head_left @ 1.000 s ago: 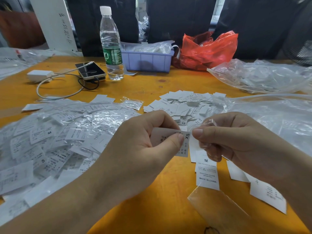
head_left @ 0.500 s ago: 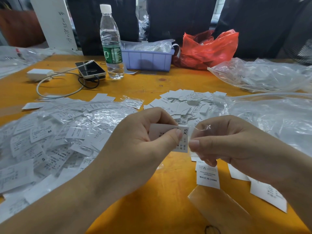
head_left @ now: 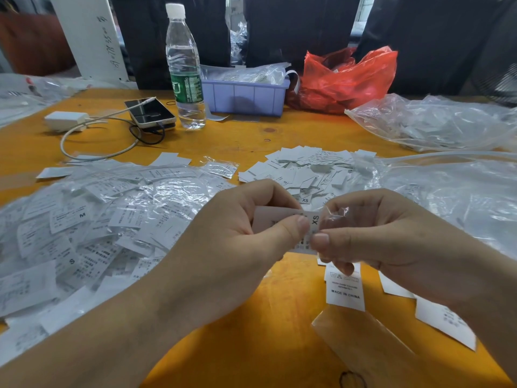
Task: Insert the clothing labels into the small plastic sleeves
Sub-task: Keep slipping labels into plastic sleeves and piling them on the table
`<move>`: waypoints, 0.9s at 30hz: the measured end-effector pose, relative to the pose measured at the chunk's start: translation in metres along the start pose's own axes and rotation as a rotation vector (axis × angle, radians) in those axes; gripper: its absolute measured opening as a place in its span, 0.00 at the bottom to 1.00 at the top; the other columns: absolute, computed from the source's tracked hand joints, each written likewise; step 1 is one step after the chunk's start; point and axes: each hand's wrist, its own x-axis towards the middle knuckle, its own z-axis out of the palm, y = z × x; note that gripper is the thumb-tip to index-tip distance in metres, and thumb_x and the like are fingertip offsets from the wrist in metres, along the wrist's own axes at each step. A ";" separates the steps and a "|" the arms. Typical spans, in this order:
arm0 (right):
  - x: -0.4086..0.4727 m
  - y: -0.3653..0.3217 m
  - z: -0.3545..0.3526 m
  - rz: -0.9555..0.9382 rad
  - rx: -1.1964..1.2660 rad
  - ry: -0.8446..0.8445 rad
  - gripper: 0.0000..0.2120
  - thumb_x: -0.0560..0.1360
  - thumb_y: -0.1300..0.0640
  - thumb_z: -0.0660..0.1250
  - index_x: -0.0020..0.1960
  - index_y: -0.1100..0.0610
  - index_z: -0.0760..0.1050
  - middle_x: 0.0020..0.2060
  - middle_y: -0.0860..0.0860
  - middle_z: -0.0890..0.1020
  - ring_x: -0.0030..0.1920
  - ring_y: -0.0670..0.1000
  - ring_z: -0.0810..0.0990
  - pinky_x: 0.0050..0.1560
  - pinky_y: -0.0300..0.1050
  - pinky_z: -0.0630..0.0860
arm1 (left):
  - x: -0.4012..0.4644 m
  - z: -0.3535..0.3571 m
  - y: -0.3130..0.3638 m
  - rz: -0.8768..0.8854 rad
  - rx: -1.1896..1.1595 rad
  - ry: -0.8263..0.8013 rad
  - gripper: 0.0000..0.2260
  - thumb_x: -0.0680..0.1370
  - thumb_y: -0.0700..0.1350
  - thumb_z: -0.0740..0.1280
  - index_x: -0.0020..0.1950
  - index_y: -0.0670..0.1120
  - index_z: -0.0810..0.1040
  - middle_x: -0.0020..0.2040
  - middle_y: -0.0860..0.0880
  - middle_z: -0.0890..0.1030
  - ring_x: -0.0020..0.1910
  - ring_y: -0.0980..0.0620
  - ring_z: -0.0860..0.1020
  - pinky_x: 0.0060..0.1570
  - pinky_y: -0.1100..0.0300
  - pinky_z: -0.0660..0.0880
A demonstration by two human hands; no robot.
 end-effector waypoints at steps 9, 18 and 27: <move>0.000 0.000 -0.002 -0.023 0.045 0.013 0.09 0.66 0.59 0.72 0.41 0.64 0.80 0.31 0.55 0.79 0.32 0.51 0.75 0.32 0.39 0.74 | -0.001 0.002 0.004 -0.005 0.046 -0.013 0.08 0.71 0.57 0.67 0.44 0.54 0.80 0.36 0.47 0.81 0.36 0.41 0.78 0.35 0.44 0.76; 0.000 0.002 -0.005 -0.079 0.067 0.050 0.05 0.66 0.61 0.72 0.41 0.58 0.84 0.31 0.54 0.81 0.31 0.50 0.76 0.32 0.40 0.74 | 0.004 -0.006 -0.003 -0.028 -0.016 0.107 0.05 0.70 0.54 0.69 0.42 0.55 0.81 0.35 0.53 0.82 0.29 0.60 0.77 0.29 0.68 0.72; -0.001 -0.002 -0.004 -0.055 0.054 0.065 0.10 0.61 0.60 0.77 0.43 0.60 0.85 0.33 0.58 0.82 0.30 0.51 0.77 0.30 0.41 0.74 | 0.004 -0.005 -0.001 0.002 -0.039 0.132 0.04 0.70 0.53 0.69 0.43 0.56 0.80 0.36 0.56 0.82 0.29 0.60 0.77 0.28 0.68 0.73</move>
